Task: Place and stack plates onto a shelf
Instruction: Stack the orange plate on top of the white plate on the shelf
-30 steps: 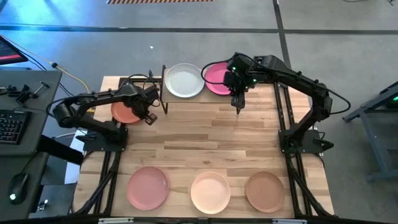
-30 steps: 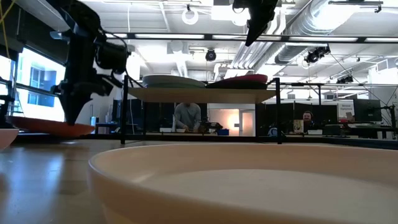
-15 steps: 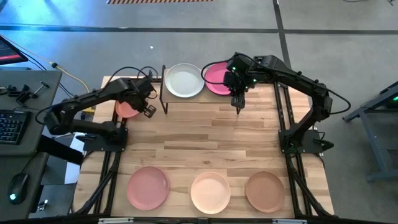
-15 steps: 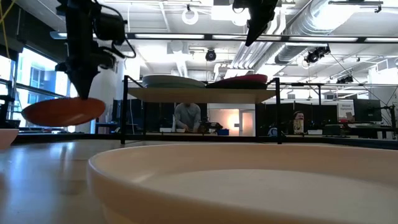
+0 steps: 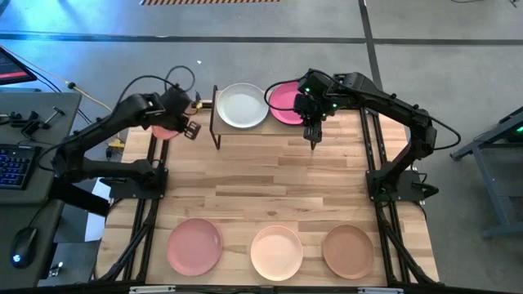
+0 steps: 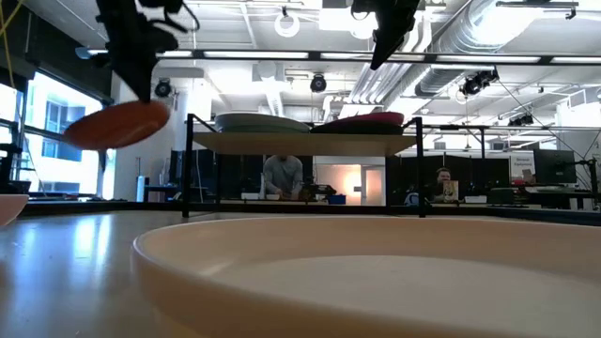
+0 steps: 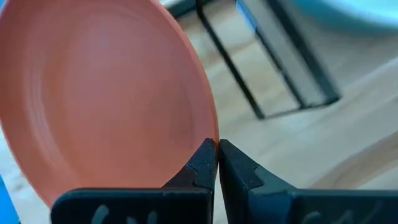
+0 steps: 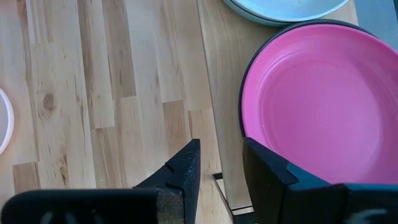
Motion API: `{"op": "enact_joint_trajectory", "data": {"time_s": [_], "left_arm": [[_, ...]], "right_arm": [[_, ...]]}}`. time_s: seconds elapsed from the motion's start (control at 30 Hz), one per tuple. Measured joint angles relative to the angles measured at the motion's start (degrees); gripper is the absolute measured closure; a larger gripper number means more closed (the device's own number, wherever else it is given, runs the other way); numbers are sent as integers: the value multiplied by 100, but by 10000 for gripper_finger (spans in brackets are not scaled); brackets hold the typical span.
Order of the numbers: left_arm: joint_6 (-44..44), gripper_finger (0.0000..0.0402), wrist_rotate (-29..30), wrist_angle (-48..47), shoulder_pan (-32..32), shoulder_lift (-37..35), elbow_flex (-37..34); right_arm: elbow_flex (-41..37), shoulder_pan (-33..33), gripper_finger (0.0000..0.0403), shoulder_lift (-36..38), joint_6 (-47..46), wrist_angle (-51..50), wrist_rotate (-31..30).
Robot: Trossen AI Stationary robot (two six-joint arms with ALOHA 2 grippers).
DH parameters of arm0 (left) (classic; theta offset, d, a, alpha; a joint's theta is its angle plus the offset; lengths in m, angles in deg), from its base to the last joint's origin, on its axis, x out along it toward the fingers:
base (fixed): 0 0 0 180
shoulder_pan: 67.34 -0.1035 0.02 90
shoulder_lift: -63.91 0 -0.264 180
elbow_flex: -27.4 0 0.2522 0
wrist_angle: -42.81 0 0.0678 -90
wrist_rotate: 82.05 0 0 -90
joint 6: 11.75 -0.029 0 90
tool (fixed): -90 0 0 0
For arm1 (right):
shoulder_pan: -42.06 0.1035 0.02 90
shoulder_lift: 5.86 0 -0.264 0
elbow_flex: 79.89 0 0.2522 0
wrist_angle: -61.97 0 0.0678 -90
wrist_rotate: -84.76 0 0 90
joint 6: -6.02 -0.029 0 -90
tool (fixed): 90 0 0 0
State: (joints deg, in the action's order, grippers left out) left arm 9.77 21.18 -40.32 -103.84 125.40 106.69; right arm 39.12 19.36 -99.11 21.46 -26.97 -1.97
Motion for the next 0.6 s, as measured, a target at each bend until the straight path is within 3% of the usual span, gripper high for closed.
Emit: {"op": "enact_joint_trajectory", "data": {"time_s": [0.37, 0.6], "left_arm": [[-622, 401, 248, 351, 0, 105, 1203], [-1459, 401, -270, 1126, 13, 429, 1707]], "right_arm": [[0, -2, 304, 0, 2, 0, 0], [0, -1, 304, 0, 2, 0, 0]]}}
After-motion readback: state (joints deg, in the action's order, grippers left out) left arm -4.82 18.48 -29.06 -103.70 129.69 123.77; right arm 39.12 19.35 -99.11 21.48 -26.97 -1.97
